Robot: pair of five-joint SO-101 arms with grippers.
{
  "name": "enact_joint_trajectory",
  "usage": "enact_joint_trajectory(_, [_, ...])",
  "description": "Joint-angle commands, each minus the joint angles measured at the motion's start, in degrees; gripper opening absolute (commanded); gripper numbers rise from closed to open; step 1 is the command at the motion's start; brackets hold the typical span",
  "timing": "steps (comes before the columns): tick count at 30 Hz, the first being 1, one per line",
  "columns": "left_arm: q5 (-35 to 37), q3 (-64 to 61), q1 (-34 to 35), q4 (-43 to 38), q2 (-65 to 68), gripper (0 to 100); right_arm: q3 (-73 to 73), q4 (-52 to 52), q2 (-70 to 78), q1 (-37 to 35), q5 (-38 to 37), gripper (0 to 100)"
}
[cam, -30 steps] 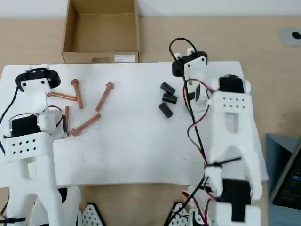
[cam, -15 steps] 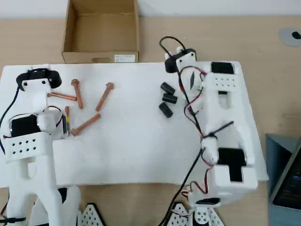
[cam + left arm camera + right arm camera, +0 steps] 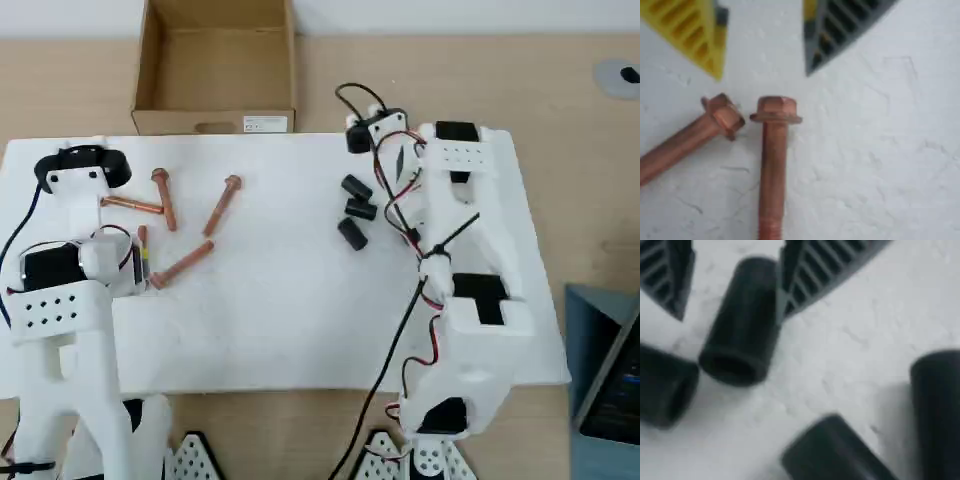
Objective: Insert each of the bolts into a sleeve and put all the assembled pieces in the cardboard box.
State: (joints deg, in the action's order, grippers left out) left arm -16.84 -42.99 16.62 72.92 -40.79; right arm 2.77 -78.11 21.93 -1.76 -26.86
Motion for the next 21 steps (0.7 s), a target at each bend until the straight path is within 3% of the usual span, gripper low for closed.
enact_joint_trajectory(1, [-0.35,2.81,0.09,-0.35,0.13,12,2.95,1.49,1.01,-1.45,-0.44,14.3])
enact_joint_trajectory(8, [-0.35,2.73,0.09,-0.35,0.13,12,2.95,2.90,6.29,-1.54,-0.26,13.3])
enact_joint_trajectory(12, [-0.44,2.20,0.09,-0.35,0.13,12,3.21,2.99,7.96,-1.63,0.00,1.2])
enact_joint_trajectory(21, [-0.44,-0.26,0.44,0.18,-0.31,12,3.21,0.79,1.10,-1.63,0.09,1.2])
